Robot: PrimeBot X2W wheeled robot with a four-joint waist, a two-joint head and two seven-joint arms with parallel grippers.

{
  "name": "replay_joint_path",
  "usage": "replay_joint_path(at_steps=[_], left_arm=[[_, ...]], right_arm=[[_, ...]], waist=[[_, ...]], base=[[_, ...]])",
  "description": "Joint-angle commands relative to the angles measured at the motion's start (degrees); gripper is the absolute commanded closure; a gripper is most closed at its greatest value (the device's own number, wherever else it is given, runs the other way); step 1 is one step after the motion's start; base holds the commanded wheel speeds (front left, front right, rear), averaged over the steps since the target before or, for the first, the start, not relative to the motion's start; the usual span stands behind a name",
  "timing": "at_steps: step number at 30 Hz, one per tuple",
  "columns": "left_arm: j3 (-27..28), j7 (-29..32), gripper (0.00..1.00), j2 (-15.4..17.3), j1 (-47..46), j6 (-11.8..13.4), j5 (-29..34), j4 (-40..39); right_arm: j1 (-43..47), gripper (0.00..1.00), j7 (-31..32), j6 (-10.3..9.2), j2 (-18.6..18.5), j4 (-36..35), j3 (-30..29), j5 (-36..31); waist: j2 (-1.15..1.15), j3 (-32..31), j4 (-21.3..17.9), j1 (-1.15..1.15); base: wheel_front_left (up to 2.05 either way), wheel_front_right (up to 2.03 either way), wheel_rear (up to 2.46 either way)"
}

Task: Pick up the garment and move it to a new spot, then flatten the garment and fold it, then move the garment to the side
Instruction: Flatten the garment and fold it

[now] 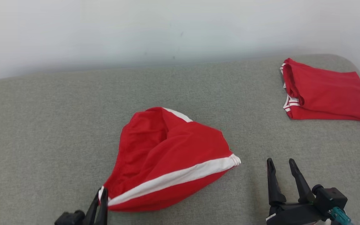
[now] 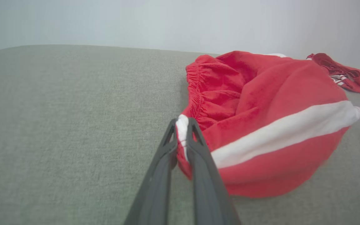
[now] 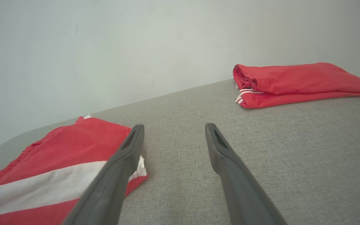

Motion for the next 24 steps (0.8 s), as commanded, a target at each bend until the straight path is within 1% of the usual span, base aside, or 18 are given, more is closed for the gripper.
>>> replay_joint_path(at_steps=[1, 3, 4, 5, 6, 12, 17, 24], left_arm=[[0.3, -0.24, 1.0, -0.19, 1.03, 0.05, -0.66, -0.08], [0.91, -0.22, 1.0, -0.7, 2.35, -0.22, -0.73, 0.13], [1.24, -0.22, 0.81, -0.94, 2.88, -0.27, -0.5, 0.29], [1.66, -0.21, 0.29, -1.15, 3.22, -0.23, -0.12, 0.19], [2.1, -0.21, 0.0, -1.38, 3.61, -0.15, 0.23, -0.01], [6.1, -0.22, 0.0, -2.45, 5.31, 0.12, 2.54, -3.3], [9.72, -0.22, 0.0, -2.39, 6.95, -0.59, 4.32, -5.89], [12.75, -0.23, 0.0, -2.44, 9.05, -1.76, 6.66, -7.32]], right_arm=[[0.82, 0.0, -0.25, -0.15, 0.17, 0.18, 0.0, -0.42], [0.83, 0.0, -0.26, -0.15, 0.17, 0.34, 0.03, -0.51], [0.89, 0.0, -0.25, -0.15, 0.15, 0.41, 0.0, -0.52], [0.96, 0.0, -0.25, -0.15, 0.16, 0.46, -0.08, -0.6], [1.07, 0.0, -0.25, -0.15, 0.16, 0.52, -0.14, -0.64], [1.53, 0.0, -0.26, -0.15, 0.17, 0.76, -0.72, -0.92], [2.22, 0.0, -0.25, -0.15, 0.17, 0.97, -0.59, -0.98], [3.15, 0.0, -0.25, -0.15, 0.16, 1.1, -0.96, -1.31]], waist=[[0.0, -0.63, 0.79, 0.01], [0.0, -0.76, 0.87, 0.01], [0.0, -0.86, 0.9, 0.01], [0.0, -0.97, 0.94, 0.01], [0.0, -1.1, 0.96, 0.01], [0.0, -2.11, 1.28, 0.01], [0.0, -3.52, 1.38, 0.01], [0.0, -4.93, 1.7, 0.01]], base=[[0.0, 0.0, 0.0], [0.0, 0.0, 0.0], [0.0, 0.0, 0.0], [0.0, 0.0, 0.0], [0.0, 0.0, 0.0], [0.0, 0.0, 0.0], [0.0, 0.0, 0.0], [0.0, 0.0, 0.0]])
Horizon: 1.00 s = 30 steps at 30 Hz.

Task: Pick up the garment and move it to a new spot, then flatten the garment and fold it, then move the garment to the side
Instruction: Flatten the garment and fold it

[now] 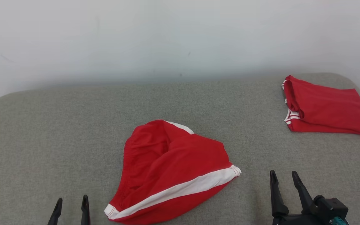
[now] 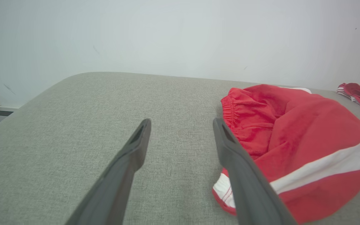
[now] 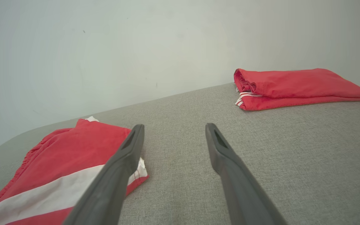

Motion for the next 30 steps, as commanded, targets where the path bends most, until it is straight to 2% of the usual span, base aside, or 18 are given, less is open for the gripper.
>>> replay_joint_path(at_steps=[1, 7, 20, 30], left_arm=[[0.44, -0.18, 0.0, -0.04, 0.9, -0.32, 0.73, -0.44], [1.66, -0.18, 0.0, 0.18, 2.74, -1.26, 3.41, -2.69], [6.49, -0.19, 0.0, -1.92, 5.34, -1.42, 5.89, -6.72], [5.99, -0.19, 0.0, -3.47, 3.74, -2.32, 7.76, -6.49]], right_arm=[[0.72, 0.0, -0.26, -0.15, 0.17, 0.05, -0.07, -0.51], [1.47, 0.0, -0.26, -0.15, 0.16, 0.19, -0.08, -1.05], [2.14, 0.0, -0.26, -0.15, 0.08, 0.75, 0.09, -1.75], [-5.24, 0.0, -0.15, -0.15, -4.36, 6.66, 5.4, -2.06]], waist=[[0.0, -0.34, 0.2, 0.01], [0.0, -1.02, 0.59, 0.01], [0.0, -1.6, 1.54, 0.01], [0.0, -0.89, 4.54, 0.01]], base=[[0.0, 0.0, 0.0], [0.0, 0.0, 0.0], [0.0, 0.0, 0.0], [0.0, 0.0, 0.0]])
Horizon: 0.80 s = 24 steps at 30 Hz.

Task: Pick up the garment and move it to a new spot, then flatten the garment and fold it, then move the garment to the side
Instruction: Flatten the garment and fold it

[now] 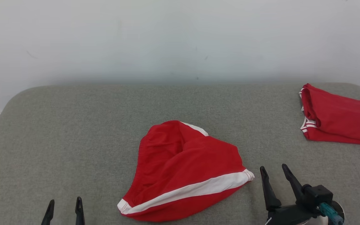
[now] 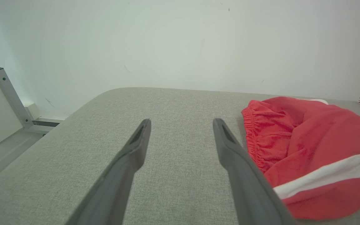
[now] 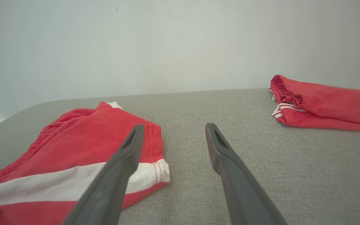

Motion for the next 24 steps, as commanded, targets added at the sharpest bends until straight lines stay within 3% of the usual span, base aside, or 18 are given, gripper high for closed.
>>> replay_joint_path(at_steps=[1, 6, 18, 19, 20, 21, 24], left_arm=[[0.02, -0.19, 0.0, -0.18, -0.59, -0.03, 0.78, 0.04], [-0.07, -0.19, 0.0, -0.49, -0.96, -0.45, 0.92, 0.21], [0.26, -0.19, 0.0, -0.89, -2.83, -1.11, 0.82, 1.27], [0.32, -0.19, 0.0, -0.93, -2.89, -1.14, 0.84, 1.29], [0.38, -0.19, 0.0, -0.97, -2.89, -1.18, 0.88, 1.3], [0.46, -0.19, 0.0, -1.02, -2.84, -1.22, 0.97, 1.3], [0.84, -0.19, 0.0, -1.06, -2.73, -1.24, 1.02, 1.3]], right_arm=[[-1.25, 0.0, -0.03, -0.15, -0.61, 1.24, 0.8, 0.27], [-5.18, 0.0, 0.69, -0.15, -2.79, 7.69, 2.59, 1.05], [-11.5, 0.03, 0.22, -0.15, -2.83, 24.25, 5.71, 3.78], [-11.78, 0.36, 0.22, -0.15, -2.74, 25.09, 5.95, 4.1], [-12.03, 0.82, 0.09, -0.15, -2.78, 25.75, 6.13, 4.31], [-12.21, 1.0, -0.01, -0.15, -2.79, 26.33, 6.4, 4.63], [-12.59, 1.0, -0.21, -0.15, -2.61, 27.02, 7.08, 5.44]], waist=[[0.0, 0.3, 1.13, 0.0], [0.0, 0.99, 3.44, 0.0], [0.0, 3.2, 6.99, 0.0], [0.0, 3.24, 7.02, 0.0], [0.0, 3.25, 7.0, 0.0], [0.0, 3.24, 6.9, 0.0], [0.0, 3.0, 6.24, 0.0]], base=[[0.0, 0.0, 0.0], [0.0, 0.0, 0.0], [0.0, 0.0, 0.0], [0.0, 0.0, 0.0], [0.0, 0.0, 0.0], [0.0, 0.0, 0.0], [0.0, 0.0, 0.0]])
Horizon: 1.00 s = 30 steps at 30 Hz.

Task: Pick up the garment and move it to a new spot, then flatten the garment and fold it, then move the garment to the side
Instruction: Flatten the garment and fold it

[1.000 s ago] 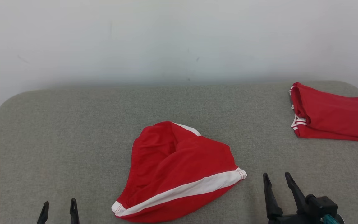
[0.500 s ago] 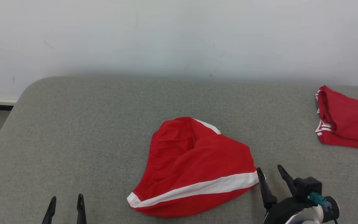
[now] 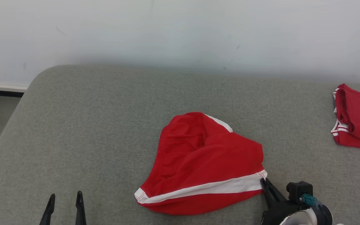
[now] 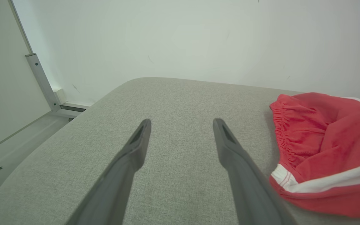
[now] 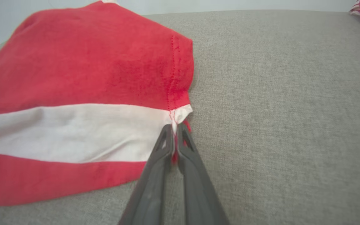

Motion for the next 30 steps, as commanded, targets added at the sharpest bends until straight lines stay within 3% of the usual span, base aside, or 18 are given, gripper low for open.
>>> replay_joint_path(at_steps=[1, 18, 19, 20, 21, 30], left_arm=[[0.31, -0.19, 0.0, -0.2, -0.31, -0.09, 0.51, 0.14], [0.6, -0.19, 0.0, -0.78, 1.84, 0.2, -0.49, 0.12], [0.48, -0.19, 0.0, -0.83, 1.86, 0.17, -0.51, 0.16], [0.42, -0.19, 0.0, -0.84, 1.94, 0.13, -0.51, 0.26], [0.38, -0.19, 0.0, -0.86, 1.99, 0.1, -0.46, 0.36], [0.59, -0.19, 0.0, -0.96, 2.48, -0.35, -0.28, 0.72]], right_arm=[[-0.21, 1.0, -0.36, -0.15, 0.2, 0.06, 0.2, 0.9], [17.62, 1.0, -0.39, -0.16, 0.18, -23.4, -8.28, -0.52], [18.33, 0.96, -0.4, -0.16, 0.28, -23.96, -8.52, -0.2], [19.04, 0.41, -0.39, -0.16, 0.35, -24.13, -8.62, -0.34], [19.61, 0.0, -0.4, -0.16, 0.58, -24.21, -8.81, -0.21], [21.17, 0.0, -0.41, -0.16, 1.1, -25.76, -10.57, -0.64]], waist=[[0.0, -0.31, -0.68, 0.0], [0.0, -2.19, -6.82, 0.0], [0.0, -2.15, -7.06, 0.0], [0.0, -2.18, -7.38, 0.0], [0.0, -2.23, -7.59, 0.0], [0.0, -3.28, -8.65, 0.0]], base=[[0.0, 0.0, 0.0], [0.0, 0.0, 0.0], [0.0, 0.0, 0.0], [0.0, 0.0, 0.0], [0.0, 0.0, 0.0], [0.0, 0.0, 0.0]])
